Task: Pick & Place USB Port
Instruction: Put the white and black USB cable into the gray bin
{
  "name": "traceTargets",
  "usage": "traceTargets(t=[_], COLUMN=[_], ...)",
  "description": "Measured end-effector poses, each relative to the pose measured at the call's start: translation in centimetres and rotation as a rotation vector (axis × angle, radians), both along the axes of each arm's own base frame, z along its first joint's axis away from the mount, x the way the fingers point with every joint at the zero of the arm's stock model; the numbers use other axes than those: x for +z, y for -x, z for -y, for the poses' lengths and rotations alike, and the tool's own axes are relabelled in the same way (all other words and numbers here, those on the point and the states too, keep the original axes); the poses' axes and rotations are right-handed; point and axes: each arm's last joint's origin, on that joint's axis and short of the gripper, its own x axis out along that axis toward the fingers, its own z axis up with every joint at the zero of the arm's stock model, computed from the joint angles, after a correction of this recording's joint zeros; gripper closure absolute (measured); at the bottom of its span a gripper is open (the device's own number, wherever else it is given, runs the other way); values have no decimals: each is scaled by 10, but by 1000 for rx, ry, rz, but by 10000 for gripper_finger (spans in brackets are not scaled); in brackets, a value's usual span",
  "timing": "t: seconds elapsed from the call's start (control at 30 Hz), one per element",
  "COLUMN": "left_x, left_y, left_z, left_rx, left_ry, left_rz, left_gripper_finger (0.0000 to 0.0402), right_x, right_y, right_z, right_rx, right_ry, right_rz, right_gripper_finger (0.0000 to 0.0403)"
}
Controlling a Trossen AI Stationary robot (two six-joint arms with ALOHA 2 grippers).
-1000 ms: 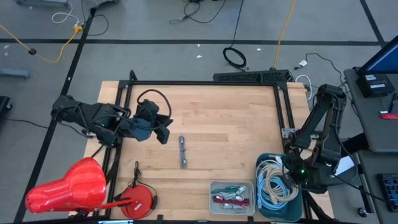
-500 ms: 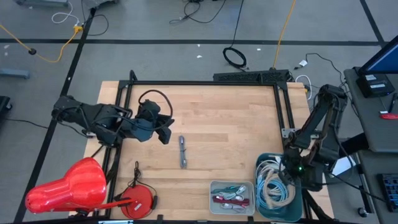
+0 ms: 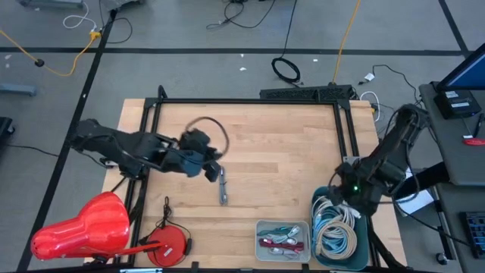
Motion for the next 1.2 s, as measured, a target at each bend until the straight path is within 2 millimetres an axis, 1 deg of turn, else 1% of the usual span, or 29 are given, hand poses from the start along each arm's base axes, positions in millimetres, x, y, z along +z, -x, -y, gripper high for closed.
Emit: traceTargets(t=[0.1, 0.17, 0.27, 0.33, 0.4, 0.43, 0.5, 0.57, 0.67, 0.77, 0.87, 0.97, 1.03, 1.2], left_x=[-16, -29, -51, -64, -76, -84, -103, -123, -147, -166, -179, -191, -197, -208], left_y=[-22, -41, -69, -83, -90, -92, -90, -83, -77, -83, -94, -100, -103, -107], left_z=[6, 13, 28, 38, 41, 40, 32, 23, 12, 7, 3, -2, -6, -13], left_rx=[-108, -203, -359, -423, -389, -328, -163, 18, 164, 180, 156, 173, 182, 236], left_ry=[65, 112, 161, 175, 207, 237, 304, 346, 330, 366, 401, 418, 447, 478], left_rz=[-55, -85, -98, -91, -110, -150, -267, -435, -646, -728, -717, -732, -747, -763], left_gripper_finger=[300, 300, 300, 300, 300, 300, 300, 300, 300, 300, 300, 300, 299, 299], right_x=[10, 18, 33, 44, 55, 61, 69, 73, 70, 59, 47, 38, 36, 38], right_y=[-10, -18, -33, -45, -55, -60, -68, -74, -80, -84, -85, -85, -84, -81], right_z=[4, 5, 1, -4, -10, -13, -18, -22, -28, -31, -33, -33, -33, -34], right_rx=[-24, -18, 51, 114, 183, 213, 237, 239, 247, 253, 262, 268, 281, 355], right_ry=[18, 35, 61, 65, 67, 63, 52, 54, 65, 70, 55, 41, 29, -10], right_rz=[194, 332, 518, 637, 758, 816, 911, 974, 976, 902, 797, 720, 693, 689], right_gripper_finger=[164, 166, 170, 173, 174, 174, 174, 174, 174, 174, 174, 174, 174, 174])
